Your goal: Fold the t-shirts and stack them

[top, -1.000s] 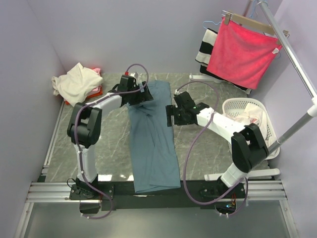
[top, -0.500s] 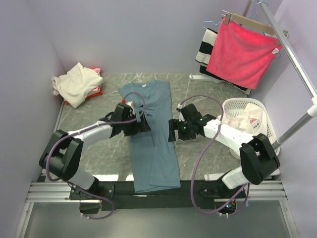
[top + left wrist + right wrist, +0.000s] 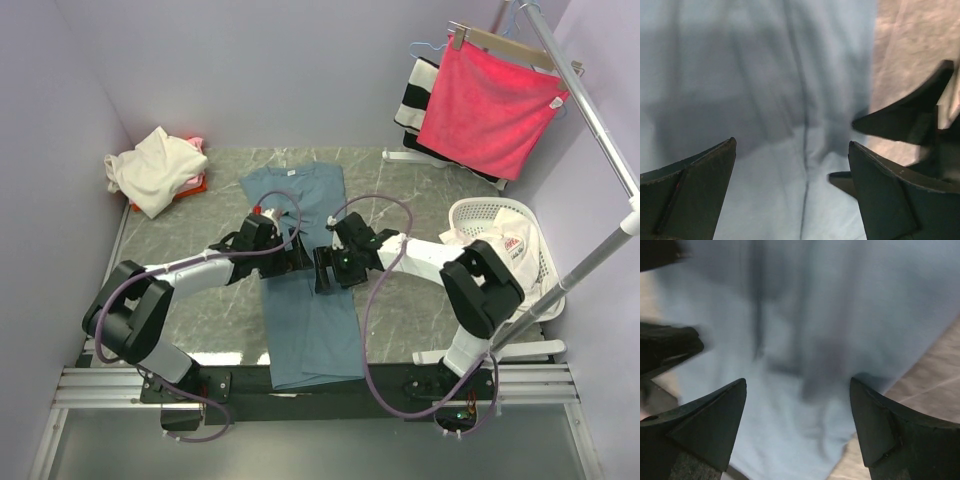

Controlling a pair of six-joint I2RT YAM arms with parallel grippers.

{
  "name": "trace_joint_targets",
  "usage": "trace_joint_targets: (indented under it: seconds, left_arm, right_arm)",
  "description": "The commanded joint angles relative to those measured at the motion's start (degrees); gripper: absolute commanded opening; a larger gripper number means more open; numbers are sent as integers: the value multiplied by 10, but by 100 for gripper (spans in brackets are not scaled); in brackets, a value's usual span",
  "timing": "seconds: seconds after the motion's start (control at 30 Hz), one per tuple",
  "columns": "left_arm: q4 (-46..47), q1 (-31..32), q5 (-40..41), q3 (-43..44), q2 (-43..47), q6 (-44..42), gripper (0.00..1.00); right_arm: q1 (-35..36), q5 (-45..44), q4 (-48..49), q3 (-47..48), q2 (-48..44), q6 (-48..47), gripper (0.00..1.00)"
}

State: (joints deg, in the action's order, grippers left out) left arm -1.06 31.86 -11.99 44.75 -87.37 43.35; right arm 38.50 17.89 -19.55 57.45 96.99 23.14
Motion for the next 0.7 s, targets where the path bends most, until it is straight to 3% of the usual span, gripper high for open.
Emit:
trace_joint_targets:
  seconds: [0.0,0.2,0.47,0.67]
  left_arm:
    - [12,1,21,-28,-10,16,100]
    - [-19,2,39,-76,-9,18,99]
    - [-31,2,40,-102,39,-5,99]
    - [-121,3,78,-42,95,-28,99]
  right_arm:
    - [-1,-73,-20,2,22,26,90]
    - [-1,-175,-65,-50,-12,71,91]
    - [1,-183,-46,-70,-57,46,91]
    - [1,-181,-68,-61,-128,23,92]
